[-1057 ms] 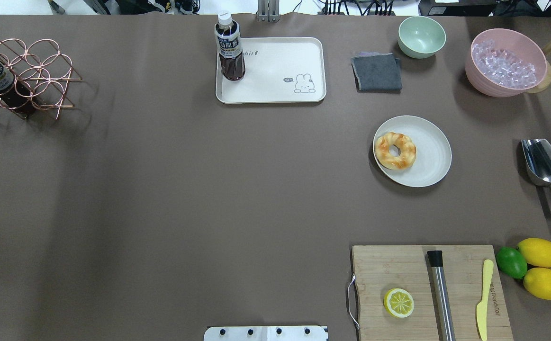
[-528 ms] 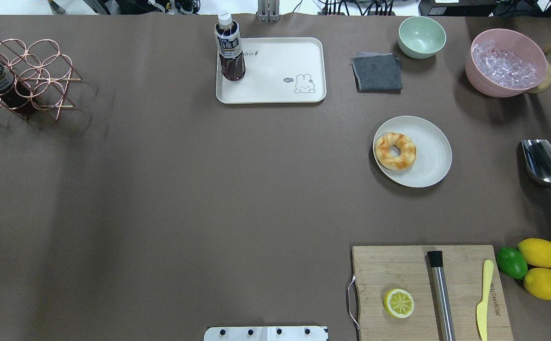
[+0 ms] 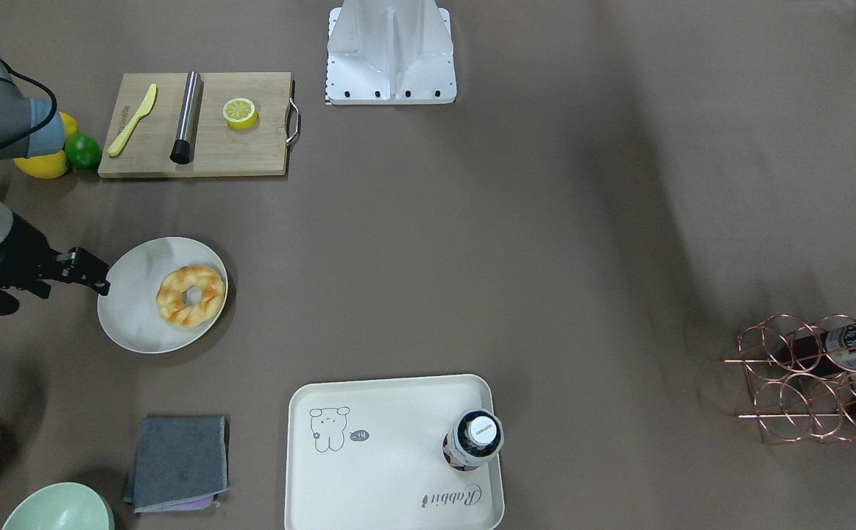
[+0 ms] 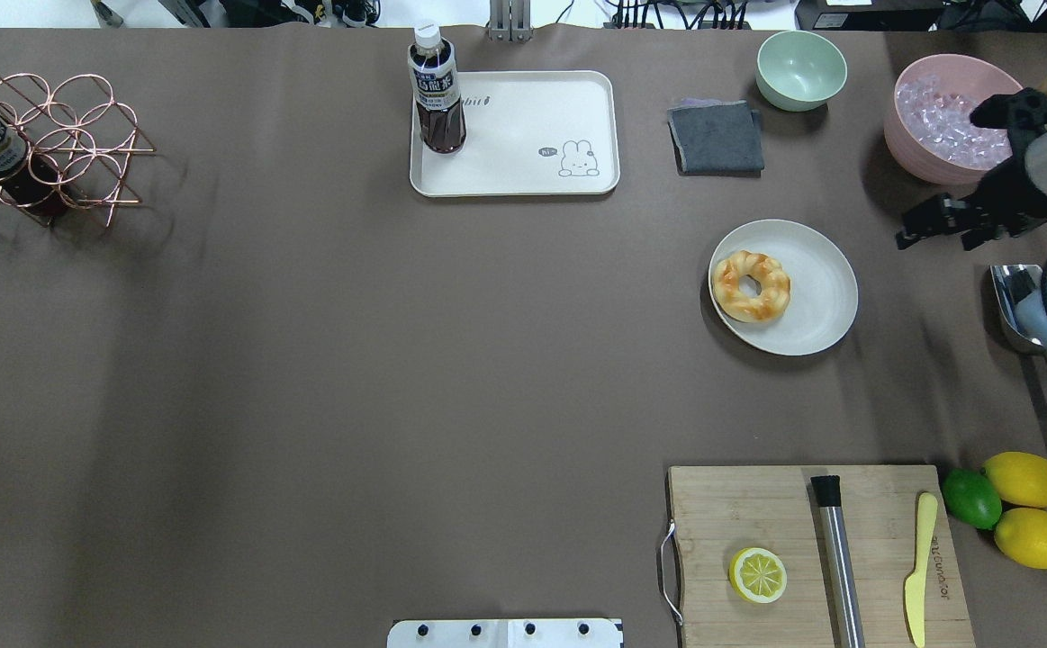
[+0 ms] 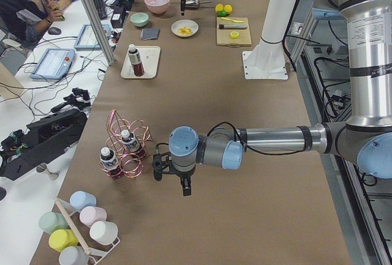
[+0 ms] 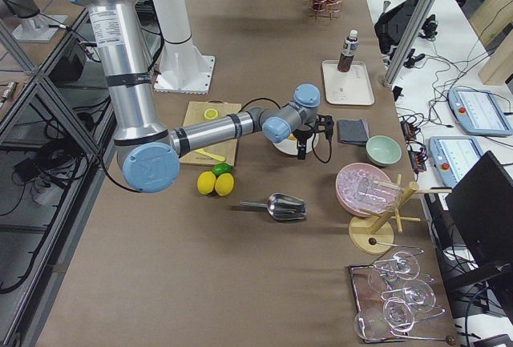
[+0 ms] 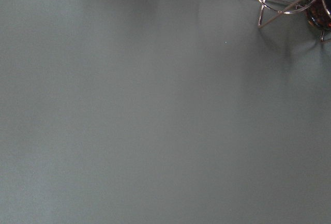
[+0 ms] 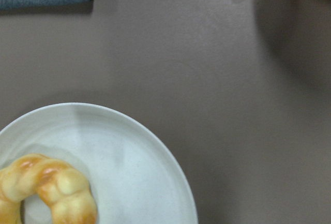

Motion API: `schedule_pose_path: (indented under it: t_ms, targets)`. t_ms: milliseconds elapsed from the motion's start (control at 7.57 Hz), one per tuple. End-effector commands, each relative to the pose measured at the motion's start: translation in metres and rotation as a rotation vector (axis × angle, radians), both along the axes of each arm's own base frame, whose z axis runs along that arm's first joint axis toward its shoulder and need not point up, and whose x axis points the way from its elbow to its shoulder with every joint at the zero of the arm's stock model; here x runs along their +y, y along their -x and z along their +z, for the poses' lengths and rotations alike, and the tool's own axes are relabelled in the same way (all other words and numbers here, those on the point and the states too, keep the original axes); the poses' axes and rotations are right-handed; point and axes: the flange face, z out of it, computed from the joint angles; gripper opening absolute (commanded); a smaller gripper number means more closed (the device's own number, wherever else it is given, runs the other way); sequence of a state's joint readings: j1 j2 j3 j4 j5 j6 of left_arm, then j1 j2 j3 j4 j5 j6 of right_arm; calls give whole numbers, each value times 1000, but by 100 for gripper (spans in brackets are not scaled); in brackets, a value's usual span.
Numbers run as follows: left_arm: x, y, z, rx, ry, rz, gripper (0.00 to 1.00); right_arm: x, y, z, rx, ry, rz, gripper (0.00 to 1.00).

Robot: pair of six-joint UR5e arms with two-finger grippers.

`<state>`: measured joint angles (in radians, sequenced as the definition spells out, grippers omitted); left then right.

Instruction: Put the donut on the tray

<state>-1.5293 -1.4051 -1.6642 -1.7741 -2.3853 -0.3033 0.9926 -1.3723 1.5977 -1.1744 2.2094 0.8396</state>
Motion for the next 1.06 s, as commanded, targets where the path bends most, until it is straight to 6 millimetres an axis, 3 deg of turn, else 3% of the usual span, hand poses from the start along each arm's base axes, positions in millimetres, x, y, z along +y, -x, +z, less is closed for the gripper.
schedule_pose_path:
  t_ms: [0, 132, 396, 528, 792, 925]
  targets:
    - [1, 0, 0, 0, -1, -1, 98, 6, 32, -14, -4, 24, 11, 97]
    - [0, 0, -1, 0, -3, -1, 98, 7, 32, -12, -4, 26, 10, 86]
    - [0, 0, -1, 0, -4, -1, 98, 20, 24, 16, -34, -10, 9, 85]
    - [0, 1, -1, 0, -4, -3, 98, 22, 23, 28, -33, -9, 9, 79]
    - [10, 3, 2, 0, 4, -8, 98, 22, 22, 31, -30, -4, 10, 72]
    - [12, 3, 0, 0, -4, -7, 98, 22, 22, 34, -27, 0, 10, 62]
